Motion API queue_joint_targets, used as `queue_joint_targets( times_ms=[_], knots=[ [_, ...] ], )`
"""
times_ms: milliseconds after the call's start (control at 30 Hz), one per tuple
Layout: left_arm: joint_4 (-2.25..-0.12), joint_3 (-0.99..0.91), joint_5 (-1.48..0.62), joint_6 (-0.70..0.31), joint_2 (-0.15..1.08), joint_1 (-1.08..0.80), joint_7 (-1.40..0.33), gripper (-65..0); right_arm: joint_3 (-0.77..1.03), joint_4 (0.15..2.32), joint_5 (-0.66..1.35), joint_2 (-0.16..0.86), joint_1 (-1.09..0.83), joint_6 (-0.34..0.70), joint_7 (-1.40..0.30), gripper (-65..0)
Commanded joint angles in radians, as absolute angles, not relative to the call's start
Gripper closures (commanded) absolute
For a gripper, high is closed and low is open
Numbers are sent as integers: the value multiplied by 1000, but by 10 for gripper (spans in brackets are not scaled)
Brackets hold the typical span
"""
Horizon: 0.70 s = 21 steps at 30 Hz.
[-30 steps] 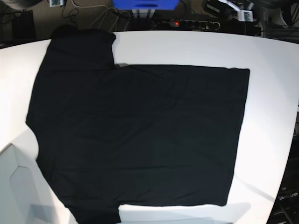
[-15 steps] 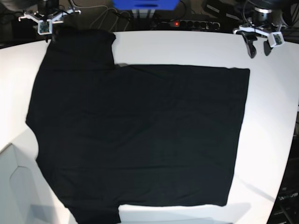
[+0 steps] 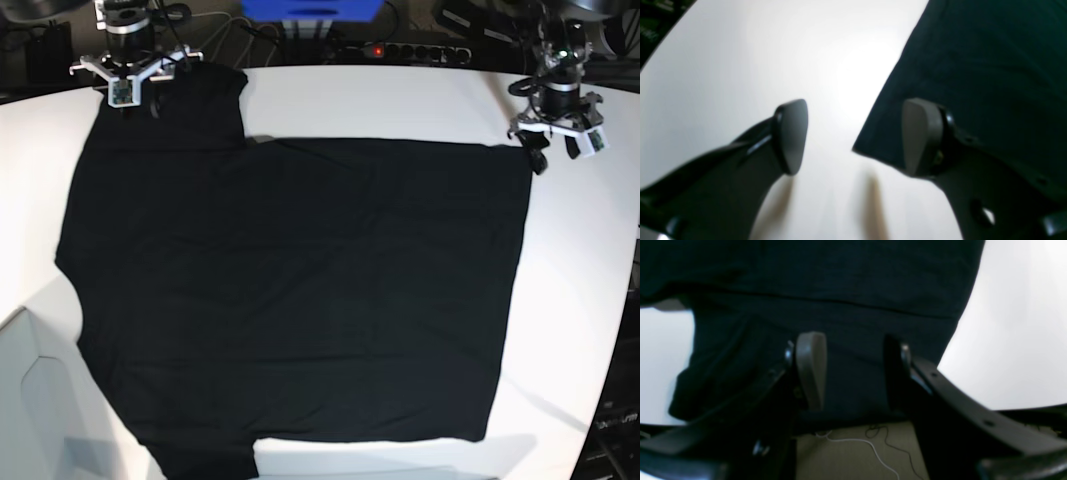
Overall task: Fold the T-shirt properly
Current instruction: 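Lower both grippers onto the shirt's shoulder corners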
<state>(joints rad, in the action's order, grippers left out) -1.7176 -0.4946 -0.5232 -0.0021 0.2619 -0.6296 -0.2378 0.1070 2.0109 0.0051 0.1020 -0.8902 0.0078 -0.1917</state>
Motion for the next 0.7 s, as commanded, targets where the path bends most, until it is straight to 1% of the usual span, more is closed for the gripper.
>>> queue_joint_targets(
  times_ms=[0,300,467,533,567,633,667],
  knots=[
    [-1713,-489,-522,-1,272,-611,-223,-426,108,2026,5,107,-900,7,-168,-285],
    [-1555,-398,-518,-1,278,-524,-225,-426,114,2026,5,110,-888,7,-170,-285],
    [-1541,-366,-518,-1,278,-533,-225,-421,114,2028,5,108,-888,7,-170,-285],
    [-1540,-364,-519,-19,278,-550,-225,-377,114,2028,5,108,-888,7,-170,-285],
    [-1540,-366,-524,-54,278,-555,-225,-338,114,2028,5,108,-888,7,-170,-285],
    [-1540,-374,-522,-145,274,-556,-225,-243,116,2029,5,108,-888,7,-170,-285],
    [-1540,-375,-518,-174,272,-556,-226,-195,116,2029,5,108,-888,7,-170,-285]
  ],
)
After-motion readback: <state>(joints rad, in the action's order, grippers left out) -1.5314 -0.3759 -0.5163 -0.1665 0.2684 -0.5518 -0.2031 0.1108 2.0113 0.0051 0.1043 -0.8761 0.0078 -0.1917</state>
